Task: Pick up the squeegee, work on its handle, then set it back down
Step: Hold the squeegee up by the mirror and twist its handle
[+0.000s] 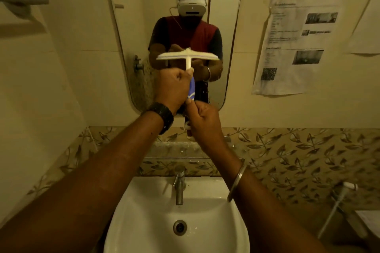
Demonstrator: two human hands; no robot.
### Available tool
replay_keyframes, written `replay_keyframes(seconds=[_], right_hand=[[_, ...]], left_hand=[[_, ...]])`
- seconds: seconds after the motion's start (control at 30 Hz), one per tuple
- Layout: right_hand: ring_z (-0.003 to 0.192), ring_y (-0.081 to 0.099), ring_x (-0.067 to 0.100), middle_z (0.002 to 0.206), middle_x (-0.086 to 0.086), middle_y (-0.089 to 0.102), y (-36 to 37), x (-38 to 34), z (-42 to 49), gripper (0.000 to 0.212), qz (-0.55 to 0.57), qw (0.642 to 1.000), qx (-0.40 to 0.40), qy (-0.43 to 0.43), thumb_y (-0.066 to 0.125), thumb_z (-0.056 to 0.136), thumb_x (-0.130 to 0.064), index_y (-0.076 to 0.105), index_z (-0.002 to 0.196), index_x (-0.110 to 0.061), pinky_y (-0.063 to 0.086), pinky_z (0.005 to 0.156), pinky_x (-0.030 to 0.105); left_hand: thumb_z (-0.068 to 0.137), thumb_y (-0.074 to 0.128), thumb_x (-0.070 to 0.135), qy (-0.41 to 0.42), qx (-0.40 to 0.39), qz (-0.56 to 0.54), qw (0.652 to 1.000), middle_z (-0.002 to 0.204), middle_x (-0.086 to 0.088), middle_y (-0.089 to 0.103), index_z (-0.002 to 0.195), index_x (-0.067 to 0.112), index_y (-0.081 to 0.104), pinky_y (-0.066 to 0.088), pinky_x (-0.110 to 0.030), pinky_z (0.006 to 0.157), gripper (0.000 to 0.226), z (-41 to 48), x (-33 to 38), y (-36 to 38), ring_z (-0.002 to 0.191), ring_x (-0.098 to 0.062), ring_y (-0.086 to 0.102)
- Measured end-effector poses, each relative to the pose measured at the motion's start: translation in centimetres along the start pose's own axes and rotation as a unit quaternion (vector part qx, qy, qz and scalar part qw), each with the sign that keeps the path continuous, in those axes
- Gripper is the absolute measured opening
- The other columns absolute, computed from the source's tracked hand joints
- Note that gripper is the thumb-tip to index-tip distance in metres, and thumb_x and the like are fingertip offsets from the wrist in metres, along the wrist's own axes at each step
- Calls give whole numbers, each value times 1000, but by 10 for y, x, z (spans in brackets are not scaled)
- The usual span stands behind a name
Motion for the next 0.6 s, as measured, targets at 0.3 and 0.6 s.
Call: replay_keyframes(seconds=[0.3, 0.6], right_hand=[[46, 50, 18, 61, 26, 54, -34, -46, 15, 50, 24, 998, 36, -42, 52, 110, -21, 55, 72, 11, 45, 42, 25], [43, 49, 17, 57, 12, 55, -34, 7, -8, 49, 39, 999, 26, 17, 52, 110, -25, 57, 72, 6, 44, 43, 26]], left_hand=[[98, 63, 32, 45, -7, 23, 999, 51, 8, 50, 60, 13, 61, 35, -9, 45, 43, 17, 51, 16, 40, 0, 45], [99, 62, 28, 20, -32, 40, 999, 51, 8, 48, 59, 19, 54, 35, -7, 41, 42, -7, 14, 39, 38, 6, 47]])
Point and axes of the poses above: each hand's wrist, its own z-axis towards the middle knuckle, its own y-axis out of the palm, x = y × z, the point moved 10 cm from there along z, towards the middle knuckle
